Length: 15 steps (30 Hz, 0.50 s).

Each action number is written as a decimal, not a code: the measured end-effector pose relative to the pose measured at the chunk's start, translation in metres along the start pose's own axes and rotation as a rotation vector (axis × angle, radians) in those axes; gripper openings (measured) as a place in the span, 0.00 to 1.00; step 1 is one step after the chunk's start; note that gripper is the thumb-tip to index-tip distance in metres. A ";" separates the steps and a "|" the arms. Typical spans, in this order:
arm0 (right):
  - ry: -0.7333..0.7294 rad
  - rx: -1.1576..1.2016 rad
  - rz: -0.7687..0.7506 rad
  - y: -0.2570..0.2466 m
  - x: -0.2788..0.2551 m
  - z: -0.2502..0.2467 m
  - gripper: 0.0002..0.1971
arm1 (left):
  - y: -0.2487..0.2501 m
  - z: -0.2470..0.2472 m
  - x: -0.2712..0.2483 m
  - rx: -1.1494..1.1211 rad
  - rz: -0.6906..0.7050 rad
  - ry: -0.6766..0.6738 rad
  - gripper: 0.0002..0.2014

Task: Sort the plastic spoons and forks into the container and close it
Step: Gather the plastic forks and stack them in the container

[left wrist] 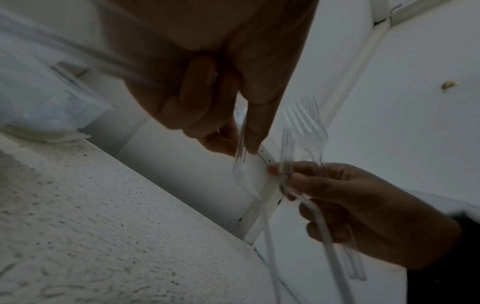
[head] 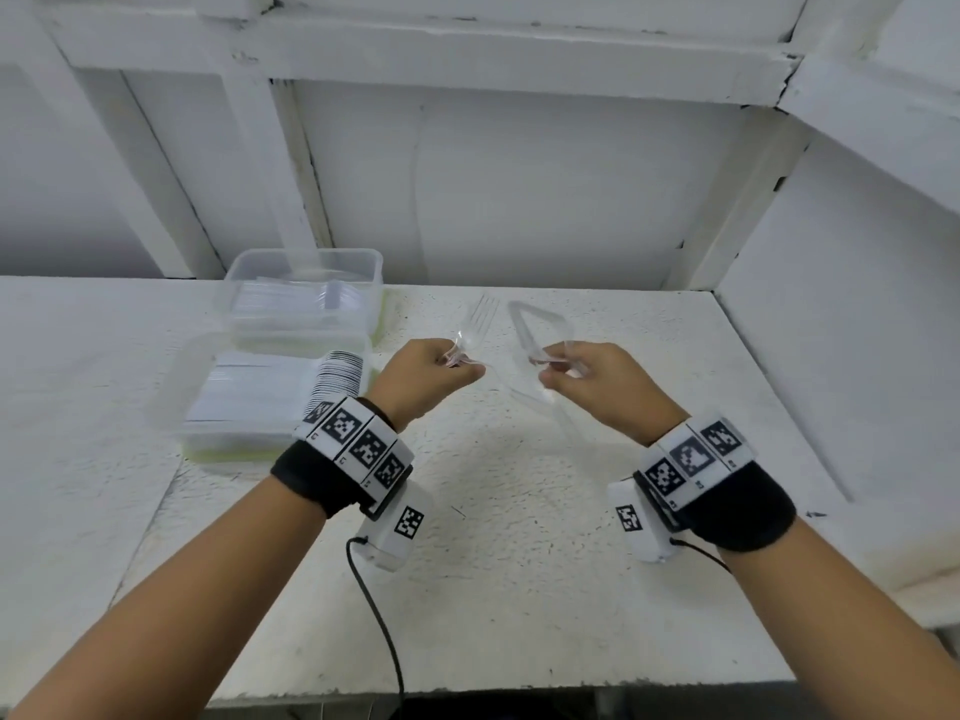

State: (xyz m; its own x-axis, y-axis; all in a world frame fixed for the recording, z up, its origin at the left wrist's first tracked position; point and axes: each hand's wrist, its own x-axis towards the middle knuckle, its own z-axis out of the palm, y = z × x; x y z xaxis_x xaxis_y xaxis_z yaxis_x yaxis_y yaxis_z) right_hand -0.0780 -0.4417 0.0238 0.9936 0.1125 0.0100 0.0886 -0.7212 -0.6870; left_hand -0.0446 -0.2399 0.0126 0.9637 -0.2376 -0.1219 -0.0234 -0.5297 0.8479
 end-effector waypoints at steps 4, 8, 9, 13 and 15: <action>-0.079 -0.006 -0.041 -0.017 0.003 0.023 0.17 | 0.001 -0.005 -0.012 -0.141 -0.028 -0.027 0.13; -0.112 0.019 -0.023 -0.018 0.003 0.033 0.14 | -0.002 -0.013 -0.019 -0.233 -0.045 -0.078 0.15; -0.118 0.069 -0.017 -0.020 0.002 0.035 0.11 | -0.003 -0.014 -0.021 -0.258 -0.055 -0.087 0.16; -0.131 0.251 -0.008 -0.026 -0.002 0.041 0.06 | -0.003 -0.012 -0.025 -0.348 -0.104 -0.099 0.18; -0.118 0.305 0.002 -0.030 -0.004 0.044 0.07 | -0.004 -0.010 -0.028 -0.403 -0.128 -0.091 0.18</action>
State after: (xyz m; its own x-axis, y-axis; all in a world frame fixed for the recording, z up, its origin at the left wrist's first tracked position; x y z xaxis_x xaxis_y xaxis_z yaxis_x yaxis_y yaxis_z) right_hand -0.0876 -0.3907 0.0127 0.9772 0.2023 -0.0640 0.0433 -0.4852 -0.8734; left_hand -0.0684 -0.2231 0.0182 0.9241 -0.2715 -0.2691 0.2182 -0.2032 0.9545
